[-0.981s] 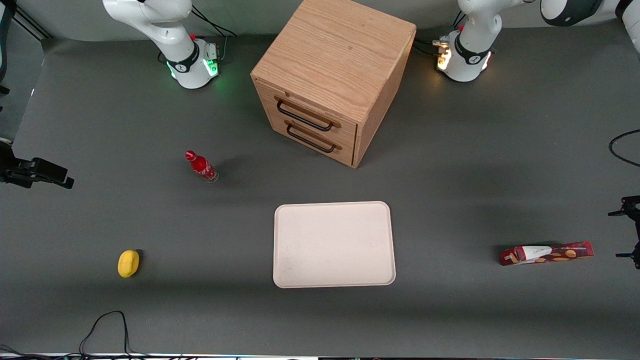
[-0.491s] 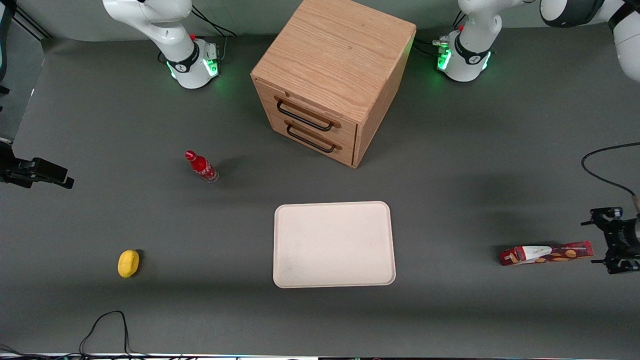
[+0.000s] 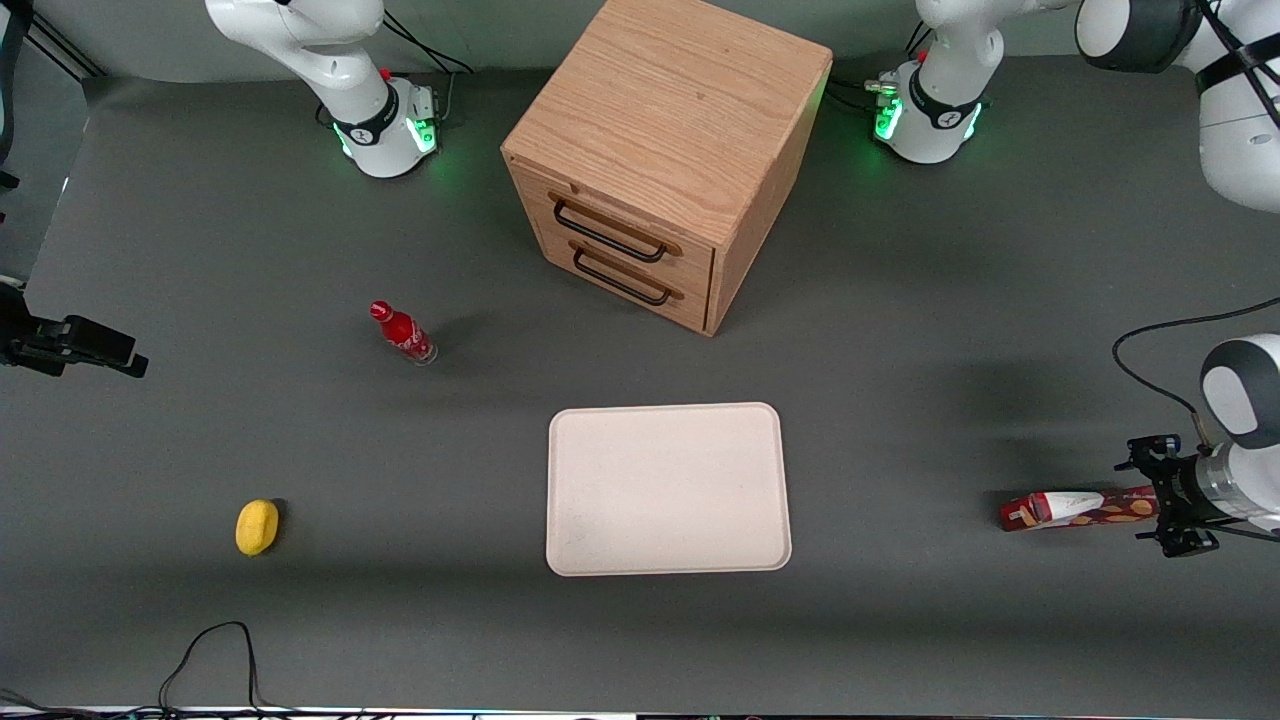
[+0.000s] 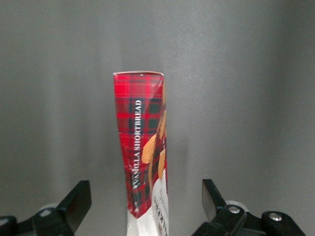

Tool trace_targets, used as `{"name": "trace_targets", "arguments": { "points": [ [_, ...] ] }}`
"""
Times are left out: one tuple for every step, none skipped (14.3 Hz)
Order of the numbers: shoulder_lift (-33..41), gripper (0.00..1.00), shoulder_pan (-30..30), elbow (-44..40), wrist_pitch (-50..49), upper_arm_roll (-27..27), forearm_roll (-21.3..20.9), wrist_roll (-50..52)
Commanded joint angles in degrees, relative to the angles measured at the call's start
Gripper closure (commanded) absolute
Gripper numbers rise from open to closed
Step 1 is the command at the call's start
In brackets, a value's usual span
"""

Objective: Place red cookie box on tray
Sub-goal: 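Lower the open left gripper over the box's end and close it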

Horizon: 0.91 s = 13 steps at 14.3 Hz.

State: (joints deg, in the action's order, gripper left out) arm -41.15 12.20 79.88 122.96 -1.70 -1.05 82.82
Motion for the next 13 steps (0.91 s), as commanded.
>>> {"name": "trace_targets", "arguments": {
  "points": [
    [-0.42,0.00,-0.59,1.15,2.98,0.30,-0.36,1.29],
    [-0.95,0.00,-0.68,1.07,3.25,0.21,-0.45,1.20],
    [-1.48,0.00,-0.86,1.07,3.34,0.29,-0.62,1.20],
    [-1.66,0.00,-0.77,1.15,3.17,0.21,-0.62,1.20],
    [-1.66,0.00,-0.77,1.24,2.56,0.29,-0.62,1.12],
    [-1.66,0.00,-0.86,1.50,2.29,0.30,-0.71,1.12],
    [-1.57,0.00,-0.86,2.03,2.29,0.30,-0.71,1.12],
    [-1.57,0.00,-1.03,2.38,2.37,0.30,-0.80,1.12],
    [-1.57,0.01,-1.03,2.38,2.29,0.21,-0.80,1.03],
    [-1.48,0.11,-1.03,2.47,2.02,0.29,-0.88,0.94],
    [-1.22,0.38,-1.03,2.47,1.76,0.30,-0.89,0.94],
    [-1.04,0.66,-1.03,2.39,0.71,0.30,-1.06,0.85],
    [-0.87,0.83,-1.03,2.30,-0.08,0.30,-1.15,0.76]
  ]
}}
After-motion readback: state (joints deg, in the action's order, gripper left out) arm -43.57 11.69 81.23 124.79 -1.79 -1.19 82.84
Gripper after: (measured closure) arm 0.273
